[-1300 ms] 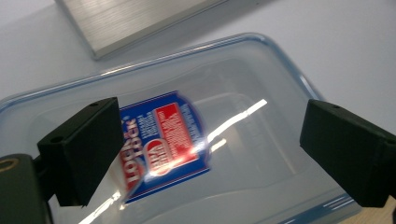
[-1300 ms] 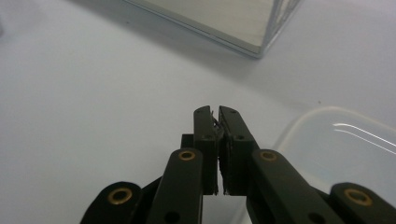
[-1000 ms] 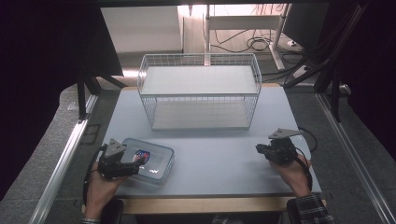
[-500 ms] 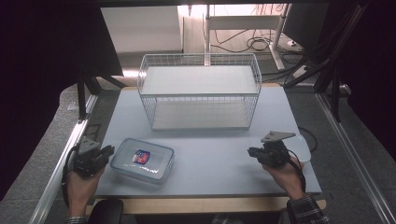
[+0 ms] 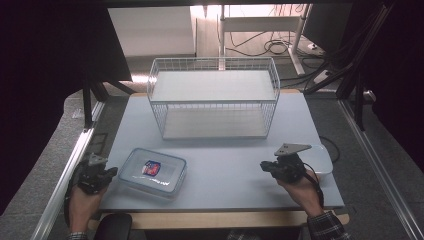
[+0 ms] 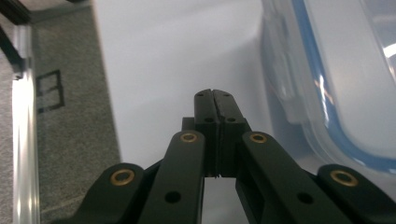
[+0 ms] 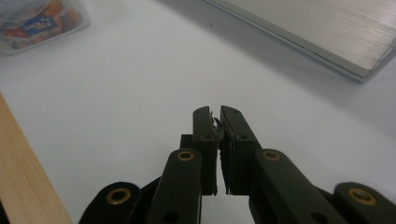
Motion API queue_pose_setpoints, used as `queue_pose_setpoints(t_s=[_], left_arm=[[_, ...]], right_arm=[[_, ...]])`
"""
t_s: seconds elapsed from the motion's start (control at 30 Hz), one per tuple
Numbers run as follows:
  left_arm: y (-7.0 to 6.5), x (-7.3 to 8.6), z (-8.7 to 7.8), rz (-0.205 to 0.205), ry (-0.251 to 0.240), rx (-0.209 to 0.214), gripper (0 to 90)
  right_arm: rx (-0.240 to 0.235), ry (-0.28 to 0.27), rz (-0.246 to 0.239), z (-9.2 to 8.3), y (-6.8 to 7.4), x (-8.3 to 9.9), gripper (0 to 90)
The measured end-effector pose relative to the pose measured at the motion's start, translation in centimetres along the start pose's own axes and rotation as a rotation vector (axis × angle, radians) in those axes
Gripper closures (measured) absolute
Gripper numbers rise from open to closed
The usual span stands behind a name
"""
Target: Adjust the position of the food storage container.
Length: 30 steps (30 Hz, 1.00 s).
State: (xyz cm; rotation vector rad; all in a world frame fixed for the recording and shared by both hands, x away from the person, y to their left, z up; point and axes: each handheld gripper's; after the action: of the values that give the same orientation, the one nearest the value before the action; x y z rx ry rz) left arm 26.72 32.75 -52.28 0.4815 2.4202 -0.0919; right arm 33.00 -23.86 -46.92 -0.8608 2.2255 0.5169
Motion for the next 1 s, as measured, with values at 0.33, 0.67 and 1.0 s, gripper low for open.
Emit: queue_pose_setpoints(t_s=[0.33, 0.67, 1.0], left_arm=[[-2.0, -0.4, 0.1, 0.009, 0.03, 0.037, 90.0], [-4.9, -2.1, 0.9, 0.076, 0.005, 0.11, 90.0], [-7.4, -3.5, 1.9, 0.136, -0.016, 0.185, 90.0]], right_arm=[[-0.066, 0.019, -0.027, 0.6, 2.1, -0.1, 84.0], [-0.073, 0.035, -0.024, 1.2, 2.5, 0.0, 85.4], [-0.076, 0.018, -0.015, 1.8, 2.5, 0.1, 87.6]])
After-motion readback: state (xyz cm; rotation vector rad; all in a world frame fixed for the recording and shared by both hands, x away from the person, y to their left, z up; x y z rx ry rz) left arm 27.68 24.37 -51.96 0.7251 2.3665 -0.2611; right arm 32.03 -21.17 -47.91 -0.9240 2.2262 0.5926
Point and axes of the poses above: each handheld gripper's, and its own axes: z roughly forward along the jaws, x roughly out of its underside, y roughly to its left, and after that the axes turned 6 degrees about z, right-handed
